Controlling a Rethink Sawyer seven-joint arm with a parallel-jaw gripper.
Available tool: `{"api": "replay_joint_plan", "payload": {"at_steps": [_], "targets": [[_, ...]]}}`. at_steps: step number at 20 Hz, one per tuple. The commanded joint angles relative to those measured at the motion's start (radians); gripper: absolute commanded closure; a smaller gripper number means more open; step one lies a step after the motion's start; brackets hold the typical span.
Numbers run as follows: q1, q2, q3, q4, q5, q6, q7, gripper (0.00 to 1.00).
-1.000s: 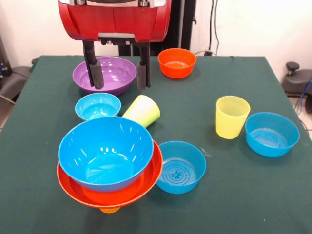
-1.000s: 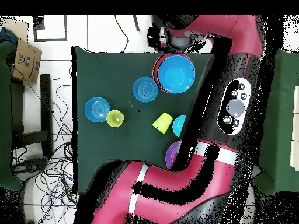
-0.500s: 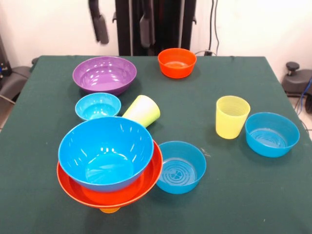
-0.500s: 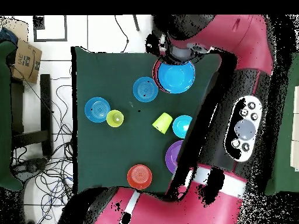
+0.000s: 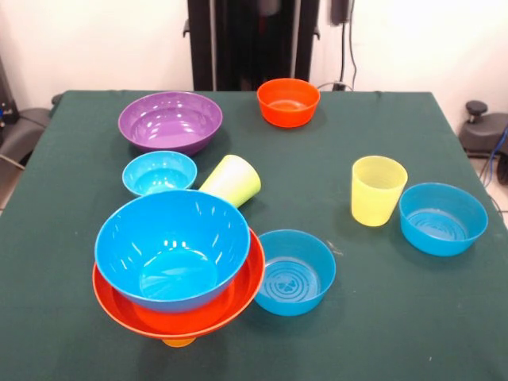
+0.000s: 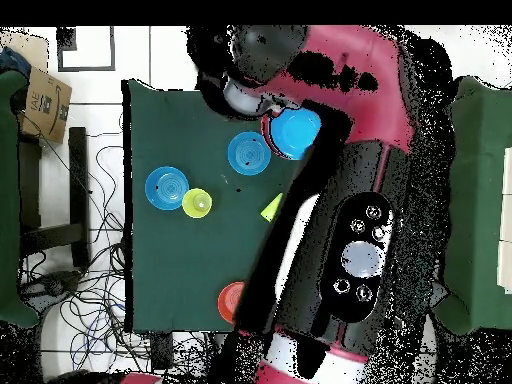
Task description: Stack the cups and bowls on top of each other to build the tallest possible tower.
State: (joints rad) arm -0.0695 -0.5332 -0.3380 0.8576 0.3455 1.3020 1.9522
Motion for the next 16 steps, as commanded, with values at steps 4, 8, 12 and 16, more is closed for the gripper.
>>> {"api": "replay_joint_plan", "payload": {"at_steps": [4,8,12,16], "targets": [[0.090,0.004,-0.020,0.228,0.034,-0.092,0.516,0.00],[0.109,0.015,-0.021,0.238,0.022,-0.097,0.574,0.00],[0.120,0.030,-0.027,0.237,0.000,-0.144,0.622,0.00],[0.135,0.058,-0.059,0.219,-0.014,-0.173,0.699,0.00]]}}
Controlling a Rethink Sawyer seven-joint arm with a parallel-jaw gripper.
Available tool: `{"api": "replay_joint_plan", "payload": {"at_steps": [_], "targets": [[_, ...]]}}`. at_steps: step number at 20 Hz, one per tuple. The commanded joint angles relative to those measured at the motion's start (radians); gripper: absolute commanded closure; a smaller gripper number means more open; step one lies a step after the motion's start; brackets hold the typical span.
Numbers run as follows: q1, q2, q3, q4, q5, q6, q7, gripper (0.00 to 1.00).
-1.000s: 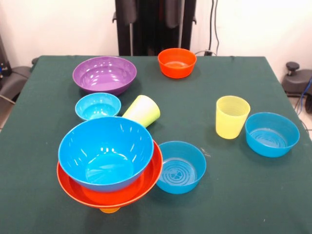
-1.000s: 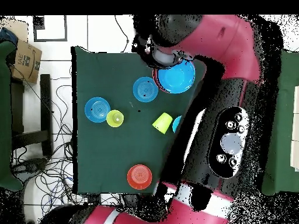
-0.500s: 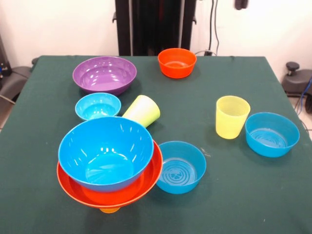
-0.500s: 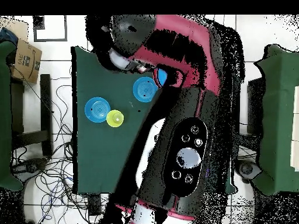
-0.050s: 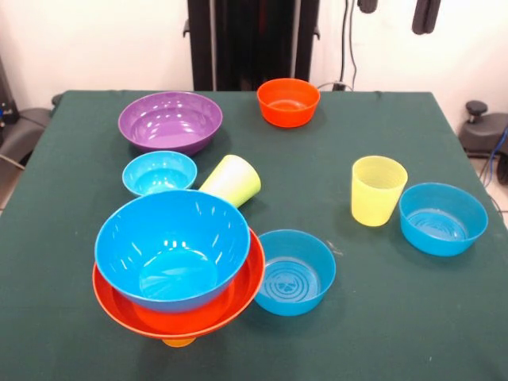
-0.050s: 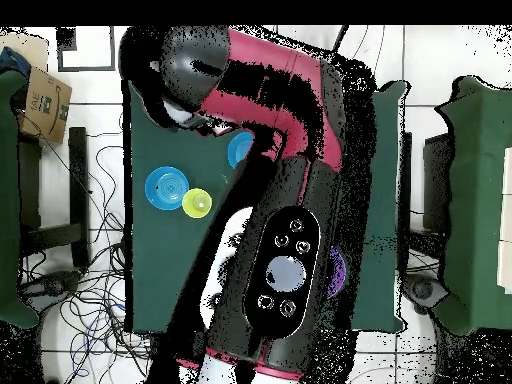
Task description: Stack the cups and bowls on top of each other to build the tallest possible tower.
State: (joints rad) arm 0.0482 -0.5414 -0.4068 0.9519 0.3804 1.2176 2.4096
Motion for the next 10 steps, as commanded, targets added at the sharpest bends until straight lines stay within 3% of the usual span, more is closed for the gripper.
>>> {"api": "replay_joint_plan", "payload": {"at_steps": [1,4,10], "targets": [[0.023,0.074,-0.002,0.122,-0.051,-0.098,0.263,0.00],[0.036,0.096,-0.035,0.110,-0.044,-0.117,0.316,0.00],[0.035,0.133,-0.033,0.115,-0.013,-0.203,0.325,0.00]]}}
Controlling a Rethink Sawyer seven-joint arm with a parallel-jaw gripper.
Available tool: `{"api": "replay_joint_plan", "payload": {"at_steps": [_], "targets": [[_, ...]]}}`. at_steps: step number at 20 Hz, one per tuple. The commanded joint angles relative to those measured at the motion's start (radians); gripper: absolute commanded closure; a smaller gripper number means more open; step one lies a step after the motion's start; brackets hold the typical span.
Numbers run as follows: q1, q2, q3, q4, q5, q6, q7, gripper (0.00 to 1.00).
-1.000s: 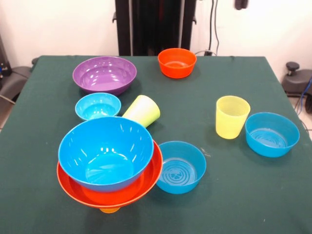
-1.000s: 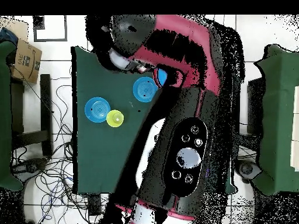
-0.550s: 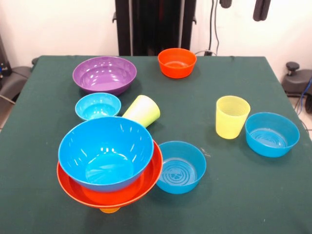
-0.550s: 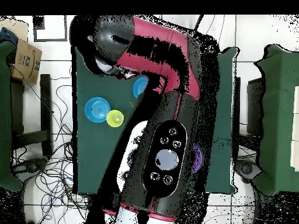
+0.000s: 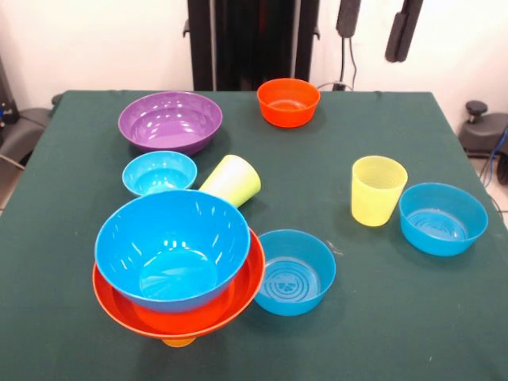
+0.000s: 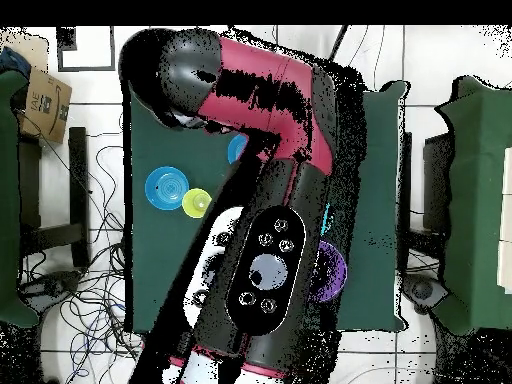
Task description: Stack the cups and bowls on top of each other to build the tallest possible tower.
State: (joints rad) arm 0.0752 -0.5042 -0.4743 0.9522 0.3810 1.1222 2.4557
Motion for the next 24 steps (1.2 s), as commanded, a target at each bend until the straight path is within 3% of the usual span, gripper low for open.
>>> {"api": "replay_joint_plan", "payload": {"at_steps": [1,7,12,14,18,24], "targets": [[0.008,0.099,0.036,0.116,-0.012,-0.114,0.276,0.00],[0.009,0.110,0.042,0.105,-0.036,-0.099,0.213,0.00],[-0.016,-0.005,0.128,0.179,-0.011,0.036,0.020,0.00],[-0.010,-0.049,0.150,0.234,-0.004,0.035,-0.019,0.00],[0.001,-0.049,0.178,0.297,-0.013,-0.083,-0.025,0.00],[-0.032,-0.040,0.246,0.270,-0.057,-0.030,-0.150,0.00]]}}
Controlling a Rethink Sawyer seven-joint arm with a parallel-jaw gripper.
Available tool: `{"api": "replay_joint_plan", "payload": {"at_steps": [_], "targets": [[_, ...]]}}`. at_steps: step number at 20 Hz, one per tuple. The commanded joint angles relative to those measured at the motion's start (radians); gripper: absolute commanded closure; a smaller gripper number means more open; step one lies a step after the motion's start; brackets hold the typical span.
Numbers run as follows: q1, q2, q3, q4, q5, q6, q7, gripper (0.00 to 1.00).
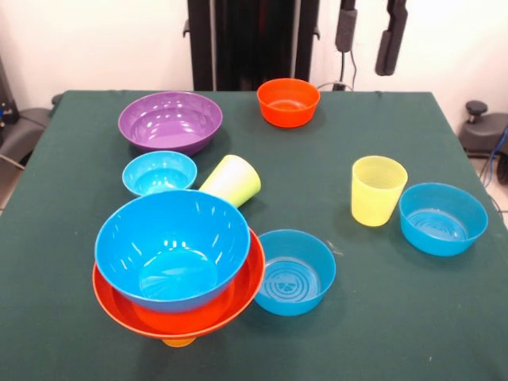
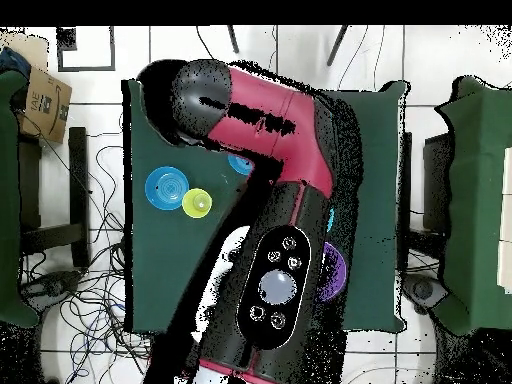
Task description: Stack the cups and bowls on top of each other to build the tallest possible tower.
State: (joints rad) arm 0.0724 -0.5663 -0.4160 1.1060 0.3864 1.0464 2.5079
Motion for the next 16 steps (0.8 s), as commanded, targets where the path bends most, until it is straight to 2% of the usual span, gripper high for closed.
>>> {"api": "replay_joint_plan", "payload": {"at_steps": [1,6,11,16], "targets": [[-0.034,0.024,0.197,0.115,-0.069,0.038,-0.215,0.00],[-0.081,0.037,0.276,0.115,-0.088,-0.019,-0.308,0.00],[-0.104,0.031,0.317,0.136,-0.114,-0.064,-0.307,0.00],[-0.121,0.023,0.341,0.138,-0.170,-0.104,-0.301,0.00]]}}
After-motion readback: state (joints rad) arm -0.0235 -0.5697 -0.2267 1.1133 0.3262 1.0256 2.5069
